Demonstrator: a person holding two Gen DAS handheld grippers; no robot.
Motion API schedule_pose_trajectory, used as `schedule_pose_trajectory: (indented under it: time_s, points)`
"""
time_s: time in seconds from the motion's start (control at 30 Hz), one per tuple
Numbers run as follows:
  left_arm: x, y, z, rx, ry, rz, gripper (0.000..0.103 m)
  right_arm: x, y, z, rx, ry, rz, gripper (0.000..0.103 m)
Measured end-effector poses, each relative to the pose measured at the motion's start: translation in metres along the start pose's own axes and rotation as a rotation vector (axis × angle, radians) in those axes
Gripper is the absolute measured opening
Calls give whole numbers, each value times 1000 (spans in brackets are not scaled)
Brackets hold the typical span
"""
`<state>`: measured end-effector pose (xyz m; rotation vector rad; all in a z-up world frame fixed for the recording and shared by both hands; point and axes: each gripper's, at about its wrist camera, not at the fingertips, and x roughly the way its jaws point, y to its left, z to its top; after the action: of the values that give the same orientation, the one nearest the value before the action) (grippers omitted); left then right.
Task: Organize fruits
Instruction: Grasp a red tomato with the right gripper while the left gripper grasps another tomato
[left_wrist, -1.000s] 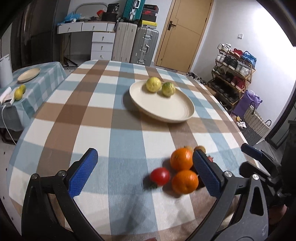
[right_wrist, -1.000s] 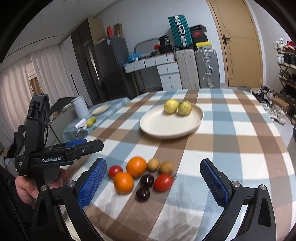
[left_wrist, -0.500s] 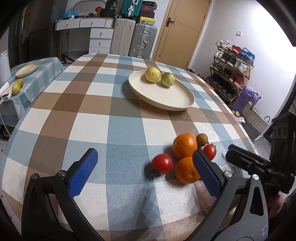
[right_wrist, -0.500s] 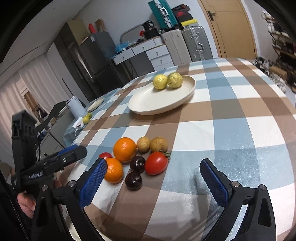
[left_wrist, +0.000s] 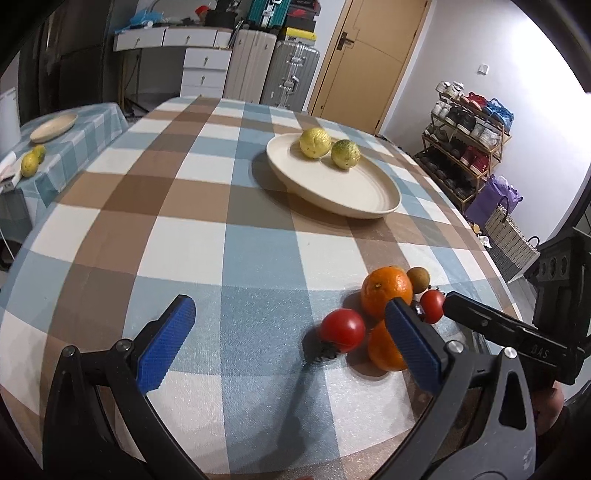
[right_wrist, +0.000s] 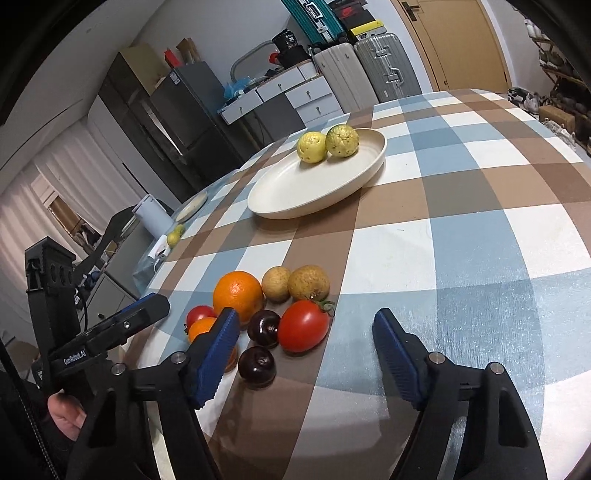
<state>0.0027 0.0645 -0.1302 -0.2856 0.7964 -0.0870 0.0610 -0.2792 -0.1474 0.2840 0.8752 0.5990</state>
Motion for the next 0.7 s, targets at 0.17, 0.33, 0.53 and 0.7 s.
schedule_pose_trajectory:
  time_s: [0.17,0.33,0.53,0.7]
  points:
    - [4,7,1,-13,-3,1,102,3,2,-1,-3,6,0,61]
    - [4,11,1,-23,-8,2,102,7,7,0,-19,20,-12,38]
    - [4,19,4,-54,-2,-14,102,11,6,2,-5,36,-24,31]
    - [3,24,4,-66,8,-34,102,8,7,0,-17,23,-40,30]
